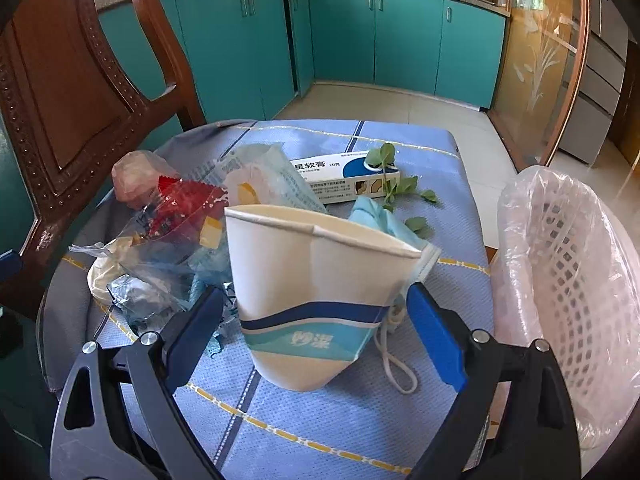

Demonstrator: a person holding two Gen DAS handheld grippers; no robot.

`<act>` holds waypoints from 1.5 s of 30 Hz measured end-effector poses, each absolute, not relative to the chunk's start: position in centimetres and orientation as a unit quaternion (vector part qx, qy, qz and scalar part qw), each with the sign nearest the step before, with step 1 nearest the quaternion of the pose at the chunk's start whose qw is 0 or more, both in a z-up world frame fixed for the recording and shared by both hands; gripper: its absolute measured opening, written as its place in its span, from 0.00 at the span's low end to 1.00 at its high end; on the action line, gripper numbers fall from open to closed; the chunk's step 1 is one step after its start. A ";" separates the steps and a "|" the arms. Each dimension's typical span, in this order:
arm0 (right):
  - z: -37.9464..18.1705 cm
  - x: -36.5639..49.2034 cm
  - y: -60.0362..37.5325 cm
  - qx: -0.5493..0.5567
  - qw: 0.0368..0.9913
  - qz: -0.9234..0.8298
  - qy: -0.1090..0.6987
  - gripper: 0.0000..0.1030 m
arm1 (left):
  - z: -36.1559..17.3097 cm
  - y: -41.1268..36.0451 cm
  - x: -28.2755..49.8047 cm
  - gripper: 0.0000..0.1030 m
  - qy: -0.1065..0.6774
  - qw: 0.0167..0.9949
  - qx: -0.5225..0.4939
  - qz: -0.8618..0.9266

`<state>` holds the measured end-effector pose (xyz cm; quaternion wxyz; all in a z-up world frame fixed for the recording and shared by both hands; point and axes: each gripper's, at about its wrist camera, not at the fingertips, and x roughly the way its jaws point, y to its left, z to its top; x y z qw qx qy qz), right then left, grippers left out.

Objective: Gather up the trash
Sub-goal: 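Grasp the white paper cup with blue stripe using the right tool, then lift and hold the paper cup in the right tool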

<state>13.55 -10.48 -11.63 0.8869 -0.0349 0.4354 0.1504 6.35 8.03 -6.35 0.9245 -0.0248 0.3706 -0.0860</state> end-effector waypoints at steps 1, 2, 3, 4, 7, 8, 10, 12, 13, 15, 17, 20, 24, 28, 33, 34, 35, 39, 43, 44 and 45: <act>-11.7 13.6 -10.4 -0.033 0.887 0.148 0.436 0.88 | -6.4 8.0 6.3 0.81 0.371 0.924 -0.021 -0.091; -11.8 13.6 -10.3 -0.030 0.886 0.145 0.438 0.88 | -6.5 7.8 6.1 0.81 0.369 0.924 -0.016 -0.096; -12.0 13.7 -10.3 -0.026 0.885 0.144 0.442 0.88 | -6.6 7.7 6.0 0.82 0.367 0.925 -0.009 -0.102; -12.1 13.7 -10.3 -0.024 0.884 0.143 0.444 0.88 | -6.6 7.6 5.9 0.82 0.365 0.925 -0.004 -0.105; -12.3 13.7 -10.2 -0.013 0.883 0.141 0.448 0.88 | -6.8 7.4 5.5 0.82 0.362 0.925 0.000 -0.117; -12.3 13.7 -10.2 -0.011 0.883 0.142 0.448 0.88 | -6.9 7.4 5.5 0.82 0.362 0.924 -0.002 -0.122; -12.0 13.4 -10.0 -0.009 0.884 0.147 0.443 0.81 | -7.1 7.5 5.5 0.82 0.362 0.923 -0.006 -0.131; -11.9 13.3 -9.7 -0.012 0.883 0.148 0.446 0.79 | -7.2 7.6 5.5 0.82 0.362 0.922 -0.008 -0.136; -11.9 13.2 -9.6 -0.013 0.883 0.148 0.446 0.79 | -7.3 7.7 5.6 0.82 0.363 0.921 -0.010 -0.137; -11.8 12.9 -9.4 -0.015 0.882 0.150 0.447 0.79 | -7.4 7.8 5.6 0.82 0.365 0.920 -0.014 -0.140; -11.7 12.6 -9.1 -0.017 0.882 0.149 0.447 0.79 | -7.6 8.0 5.7 0.83 0.368 0.918 -0.019 -0.143; -11.3 12.1 -8.9 -0.020 0.883 0.146 0.446 0.79 | -7.9 8.3 5.8 0.83 0.372 0.916 -0.023 -0.146; -10.3 11.4 -9.0 -0.026 0.887 0.140 0.439 0.79 | -8.3 8.4 5.9 0.83 0.377 0.914 -0.025 -0.148; -9.2 11.0 -9.3 -0.027 0.893 0.135 0.429 0.79 | -8.4 8.4 5.9 0.83 0.380 0.912 -0.029 -0.152; -8.3 10.7 -9.9 -0.027 0.897 0.130 0.422 0.79 | -8.3 7.8 5.7 0.85 0.379 0.910 -0.027 -0.167; -8.2 10.6 -10.0 -0.027 0.897 0.129 0.422 0.79 | -8.3 7.7 5.7 0.85 0.379 0.910 -0.024 -0.168; -8.2 10.5 -10.1 -0.027 0.897 0.128 0.422 0.79 | -8.4 7.6 5.7 0.85 0.380 0.909 -0.022 -0.168; -8.3 10.3 -10.7 -0.022 0.897 0.125 0.424 0.79 | -8.6 7.4 5.7 0.86 0.384 0.907 -0.020 -0.170; -8.5 10.2 -11.2 -0.016 0.896 0.122 0.426 0.79 | -8.7 7.3 5.8 0.86 0.389 0.905 -0.020 -0.169; -8.5 10.2 -11.3 -0.016 0.897 0.121 0.426 0.79 | -8.8 7.3 5.7 0.86 0.391 0.905 -0.019 -0.168; -8.5 10.2 -11.3 -0.018 0.897 0.120 0.426 0.79 | -8.9 7.2 5.8 0.86 0.393 0.904 -0.016 -0.166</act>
